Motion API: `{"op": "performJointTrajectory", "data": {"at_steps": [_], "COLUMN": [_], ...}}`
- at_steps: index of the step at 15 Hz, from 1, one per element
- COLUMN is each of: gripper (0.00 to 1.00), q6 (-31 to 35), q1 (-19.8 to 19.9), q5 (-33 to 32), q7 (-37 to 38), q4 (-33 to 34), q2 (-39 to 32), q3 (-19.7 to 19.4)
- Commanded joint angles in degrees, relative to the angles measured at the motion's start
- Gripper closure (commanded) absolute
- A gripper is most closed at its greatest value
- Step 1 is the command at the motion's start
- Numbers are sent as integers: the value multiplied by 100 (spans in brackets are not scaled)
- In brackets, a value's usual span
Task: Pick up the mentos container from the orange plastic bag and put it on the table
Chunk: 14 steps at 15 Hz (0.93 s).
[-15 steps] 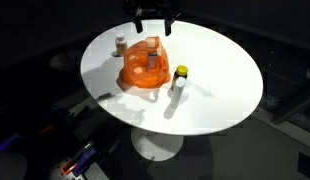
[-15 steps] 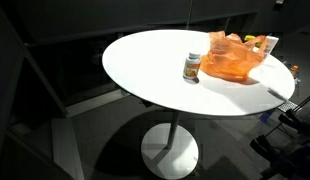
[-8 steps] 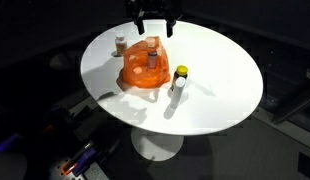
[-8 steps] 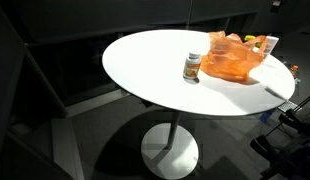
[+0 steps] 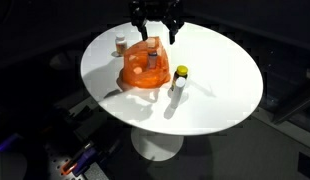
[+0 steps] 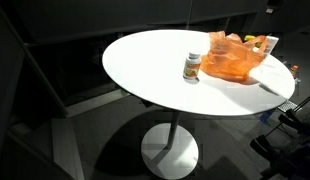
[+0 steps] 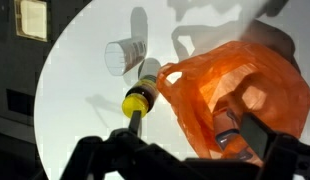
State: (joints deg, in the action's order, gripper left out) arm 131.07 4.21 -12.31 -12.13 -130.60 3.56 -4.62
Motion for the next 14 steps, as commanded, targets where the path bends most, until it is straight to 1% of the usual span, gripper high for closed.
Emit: {"op": "performJointTrajectory", "data": {"at_steps": [1, 4, 7, 9, 14], "gripper": [0, 0, 0, 0, 0], "q6": [413, 521, 332, 230, 196], "q1": [17, 24, 74, 96, 62], "q5": [436, 1125, 1559, 1632, 1440], "q7": [-628, -1309, -1782, -1992, -2331], "q4": [92, 144, 234, 306, 538], "q2": [-386, -661, -853, -963, -1307], "q3": [-68, -9, 43, 55, 158]}}
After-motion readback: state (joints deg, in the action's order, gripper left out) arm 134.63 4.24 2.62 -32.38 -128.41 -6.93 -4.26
